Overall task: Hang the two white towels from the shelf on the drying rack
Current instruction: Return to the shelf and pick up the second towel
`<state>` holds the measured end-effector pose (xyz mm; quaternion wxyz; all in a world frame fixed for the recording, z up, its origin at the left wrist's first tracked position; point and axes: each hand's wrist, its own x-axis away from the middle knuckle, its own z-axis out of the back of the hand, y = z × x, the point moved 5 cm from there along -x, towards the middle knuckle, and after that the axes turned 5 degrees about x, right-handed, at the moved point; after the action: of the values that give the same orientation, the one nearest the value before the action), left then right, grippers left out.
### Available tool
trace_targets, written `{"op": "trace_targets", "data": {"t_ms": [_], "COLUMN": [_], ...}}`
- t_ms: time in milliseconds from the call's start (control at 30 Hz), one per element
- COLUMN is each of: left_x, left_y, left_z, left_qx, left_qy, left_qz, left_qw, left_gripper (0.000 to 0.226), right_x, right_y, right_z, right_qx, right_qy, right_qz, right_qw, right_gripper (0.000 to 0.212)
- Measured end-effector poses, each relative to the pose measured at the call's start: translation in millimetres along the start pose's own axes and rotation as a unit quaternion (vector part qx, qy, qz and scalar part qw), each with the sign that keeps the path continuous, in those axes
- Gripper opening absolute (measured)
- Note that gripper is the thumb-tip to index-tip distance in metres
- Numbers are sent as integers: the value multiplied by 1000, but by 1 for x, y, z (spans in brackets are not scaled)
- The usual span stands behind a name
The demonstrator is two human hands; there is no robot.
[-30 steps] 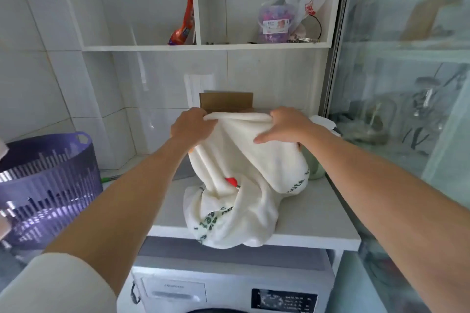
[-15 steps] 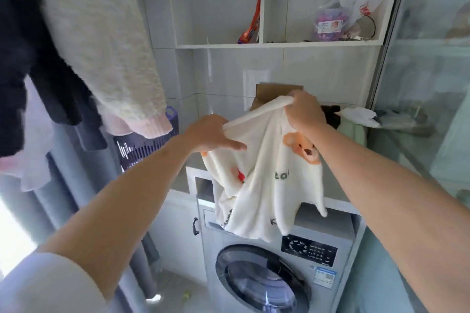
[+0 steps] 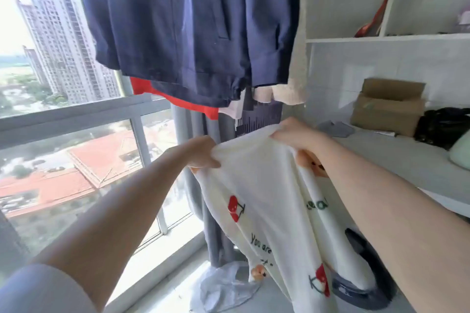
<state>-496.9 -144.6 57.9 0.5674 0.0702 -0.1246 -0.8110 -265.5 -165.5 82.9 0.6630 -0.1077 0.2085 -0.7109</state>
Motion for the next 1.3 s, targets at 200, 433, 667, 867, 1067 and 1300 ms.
{"op": "trace_targets", "data": {"t_ms": [200,433,667,867,1067,1300], "left_x": [133,326,489,597,671,703], "left_y": [-131,-265,-317,-306,-293,-267], "left_z": [29,65,120,139,151,138], "left_qx": [-31,88,8,-76,-58,208], "left_qy": [-35,171,309,182,295,560], "left_qz": [147,294,417,539,667,549], "left_qw": [988,936,855,819,682,585], "left_gripper": [17,20,45,39,43,36], "right_x": [30,111,177,218,264,335], "right_y": [-121,-313,-446,-535,-608,-654], "right_z": [-96,-148,-175,-192,-199,-217], "right_qx": [23,-27,-33,48,-89,-188], "right_qy": [-70,-129,-220,-171,-178,-327], "right_qz": [81,234,389,493,513,552], "right_qw": [994,963,894,852,835,744], "right_gripper": [24,46,80,49,30,25]}}
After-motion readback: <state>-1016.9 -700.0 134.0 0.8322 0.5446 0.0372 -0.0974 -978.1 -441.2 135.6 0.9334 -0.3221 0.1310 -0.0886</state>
